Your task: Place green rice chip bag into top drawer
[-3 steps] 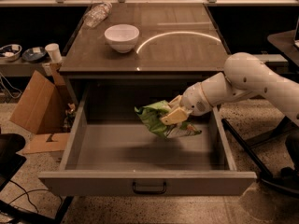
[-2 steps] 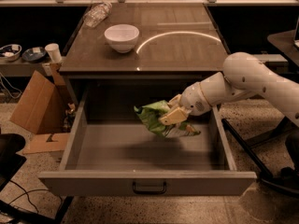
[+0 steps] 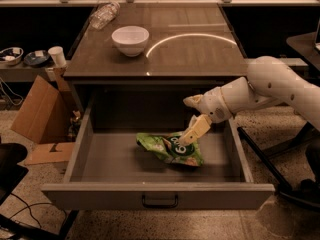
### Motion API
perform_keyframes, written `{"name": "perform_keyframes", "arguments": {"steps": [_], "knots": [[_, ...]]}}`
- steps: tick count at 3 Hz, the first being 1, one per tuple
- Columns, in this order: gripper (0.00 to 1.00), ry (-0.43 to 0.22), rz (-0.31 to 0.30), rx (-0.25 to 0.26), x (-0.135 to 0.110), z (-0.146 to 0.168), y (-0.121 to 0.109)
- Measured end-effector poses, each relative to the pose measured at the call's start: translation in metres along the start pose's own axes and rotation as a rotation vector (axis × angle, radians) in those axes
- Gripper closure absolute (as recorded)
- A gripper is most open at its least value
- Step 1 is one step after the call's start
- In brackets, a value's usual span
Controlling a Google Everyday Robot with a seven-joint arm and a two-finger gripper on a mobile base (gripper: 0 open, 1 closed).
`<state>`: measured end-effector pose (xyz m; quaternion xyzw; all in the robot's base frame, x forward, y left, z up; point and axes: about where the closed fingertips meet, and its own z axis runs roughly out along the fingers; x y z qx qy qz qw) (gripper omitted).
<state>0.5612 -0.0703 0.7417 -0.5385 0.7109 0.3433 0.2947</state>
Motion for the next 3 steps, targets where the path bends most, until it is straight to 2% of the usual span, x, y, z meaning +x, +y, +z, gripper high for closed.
{"name": "perform_keyframes", "arguments": {"steps": [1,2,3], "knots": [[0.0,0.031,-0.044,0.041,-0.017,-0.05,0.004],[0.0,0.161,-0.135,0.045,-0.039,-0.101,0.027],[0.0,0.307,-0.177,0.042,-0.043,-0.141,0.06]]}}
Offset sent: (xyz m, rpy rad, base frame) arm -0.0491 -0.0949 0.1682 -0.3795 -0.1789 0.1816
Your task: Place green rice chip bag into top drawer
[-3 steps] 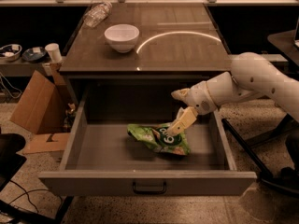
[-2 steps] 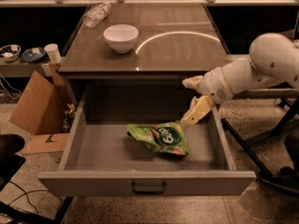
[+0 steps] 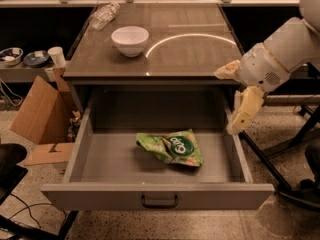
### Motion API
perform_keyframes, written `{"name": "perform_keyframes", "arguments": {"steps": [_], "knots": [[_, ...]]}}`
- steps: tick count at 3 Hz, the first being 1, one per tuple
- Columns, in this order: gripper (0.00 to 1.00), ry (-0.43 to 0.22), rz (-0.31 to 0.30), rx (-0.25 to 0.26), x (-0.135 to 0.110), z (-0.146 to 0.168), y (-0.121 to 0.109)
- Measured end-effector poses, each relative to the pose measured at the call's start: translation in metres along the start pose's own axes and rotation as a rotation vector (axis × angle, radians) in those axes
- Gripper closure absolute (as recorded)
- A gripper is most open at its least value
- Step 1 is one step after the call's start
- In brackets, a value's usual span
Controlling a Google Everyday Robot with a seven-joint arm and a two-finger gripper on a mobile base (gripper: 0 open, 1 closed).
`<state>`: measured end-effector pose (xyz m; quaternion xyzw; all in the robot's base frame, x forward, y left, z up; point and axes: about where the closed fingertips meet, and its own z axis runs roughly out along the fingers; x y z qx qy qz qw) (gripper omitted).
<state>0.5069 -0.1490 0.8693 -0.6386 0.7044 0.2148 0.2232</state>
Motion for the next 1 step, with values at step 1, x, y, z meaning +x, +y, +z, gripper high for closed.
{"name": "perform_keyframes", "arguments": {"steps": [1], "knots": [[0.0,0.142,0.044,0.076,0.0068,-0.0329,0.0366]]}}
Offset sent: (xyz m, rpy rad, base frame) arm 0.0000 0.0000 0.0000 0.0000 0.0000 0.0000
